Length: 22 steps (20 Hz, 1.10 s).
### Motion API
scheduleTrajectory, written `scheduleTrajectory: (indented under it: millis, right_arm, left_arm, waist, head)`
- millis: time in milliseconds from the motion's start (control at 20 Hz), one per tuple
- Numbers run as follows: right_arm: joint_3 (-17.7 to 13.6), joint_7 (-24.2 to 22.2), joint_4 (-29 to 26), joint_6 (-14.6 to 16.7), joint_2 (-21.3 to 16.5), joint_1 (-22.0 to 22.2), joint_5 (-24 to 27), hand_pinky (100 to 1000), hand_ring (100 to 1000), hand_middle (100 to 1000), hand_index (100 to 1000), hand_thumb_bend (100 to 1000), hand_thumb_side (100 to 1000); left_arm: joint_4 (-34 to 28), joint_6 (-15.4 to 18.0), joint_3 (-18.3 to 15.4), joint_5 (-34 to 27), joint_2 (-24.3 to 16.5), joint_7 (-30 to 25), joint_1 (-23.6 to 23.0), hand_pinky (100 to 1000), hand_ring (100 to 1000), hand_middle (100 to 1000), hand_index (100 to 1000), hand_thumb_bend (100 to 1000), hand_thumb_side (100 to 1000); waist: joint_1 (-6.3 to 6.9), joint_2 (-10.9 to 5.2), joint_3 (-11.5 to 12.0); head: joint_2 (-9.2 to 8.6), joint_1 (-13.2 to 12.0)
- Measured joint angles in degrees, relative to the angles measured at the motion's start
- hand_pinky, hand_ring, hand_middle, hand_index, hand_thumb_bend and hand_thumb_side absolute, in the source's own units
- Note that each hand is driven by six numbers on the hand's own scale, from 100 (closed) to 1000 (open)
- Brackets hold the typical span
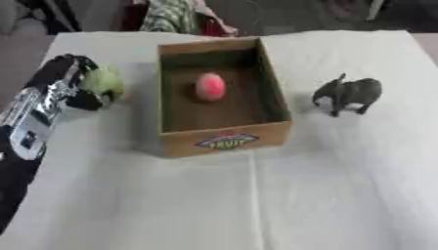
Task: Pick up objects on the table and place them in the box.
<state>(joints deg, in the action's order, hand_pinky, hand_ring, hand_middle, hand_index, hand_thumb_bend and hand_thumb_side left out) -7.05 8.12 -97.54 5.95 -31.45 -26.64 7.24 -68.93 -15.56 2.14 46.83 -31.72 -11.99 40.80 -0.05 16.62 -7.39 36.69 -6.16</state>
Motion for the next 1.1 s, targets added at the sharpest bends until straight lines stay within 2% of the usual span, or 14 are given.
scheduleTrajectory:
  millis: [150, 300, 450, 500, 550, 1000, 1050, 1100]
  right_arm:
    - [0.00, 0.00, 0.00, 0.00, 0.00, 0.00, 0.00, 614, 677, 707, 797, 146, 100]
    - [0.00, 0.00, 0.00, 0.00, 0.00, 0.00, 0.00, 614, 677, 707, 798, 146, 100]
    - [0.00, 0.00, 0.00, 0.00, 0.00, 0.01, 0.00, 614, 677, 707, 798, 145, 100]
    - [0.00, 0.00, 0.00, 0.00, 0.00, 0.01, 0.00, 614, 677, 707, 797, 146, 101]
    - [0.00, 0.00, 0.00, 0.00, 0.00, 0.01, 0.00, 614, 677, 707, 797, 145, 100]
    - [0.00, 0.00, 0.00, 0.00, 0.00, 0.02, 0.00, 614, 677, 707, 797, 145, 100]
    - [0.00, 0.00, 0.00, 0.00, 0.00, 0.03, 0.00, 614, 677, 708, 798, 102, 153]
    - [0.03, -0.01, 0.00, -0.02, 0.00, 0.03, 0.00, 614, 677, 707, 797, 146, 100]
  left_arm:
    - [0.09, -0.58, 0.02, 0.75, 0.00, 1.95, 0.01, 445, 306, 310, 543, 100, 110]
    - [-0.23, -1.58, -0.15, 1.25, 0.00, 4.86, 0.00, 387, 233, 233, 472, 100, 152]
    - [-1.08, -2.44, -0.53, 1.21, 0.00, 8.08, -0.01, 374, 219, 218, 459, 100, 152]
    - [-1.31, -2.61, -0.59, 1.04, 0.00, 9.13, -0.02, 371, 216, 215, 457, 100, 247]
    - [-1.48, -2.68, -0.59, 0.75, 0.00, 10.09, -0.02, 371, 216, 214, 458, 100, 146]
    - [-4.53, -2.26, -0.52, -1.93, 0.00, 12.48, -0.01, 369, 215, 213, 458, 100, 144]
    - [-4.58, -2.28, -0.52, -1.96, 0.00, 12.49, -0.01, 368, 217, 214, 460, 100, 135]
    - [-4.72, -2.27, -0.47, -2.00, 0.00, 12.52, 0.00, 368, 217, 215, 462, 100, 133]
  waist:
    - [0.00, -0.01, 0.01]
    - [-0.02, -0.01, 0.05]
    - [-0.04, -0.02, 0.07]
    - [-0.05, -0.04, 0.07]
    - [-0.06, -0.06, 0.08]
    - [-0.06, -0.38, 0.15]
    - [-0.06, -0.38, 0.15]
    - [-0.07, -0.41, 0.07]
  head:
    - [0.00, 0.00]
    - [0.00, 0.01]
    - [0.00, 0.03]
    - [0.00, 0.03]
    - [0.00, 0.03]
    - [0.00, 0.03]
    - [0.00, 0.03]
    - [0.00, -0.17]
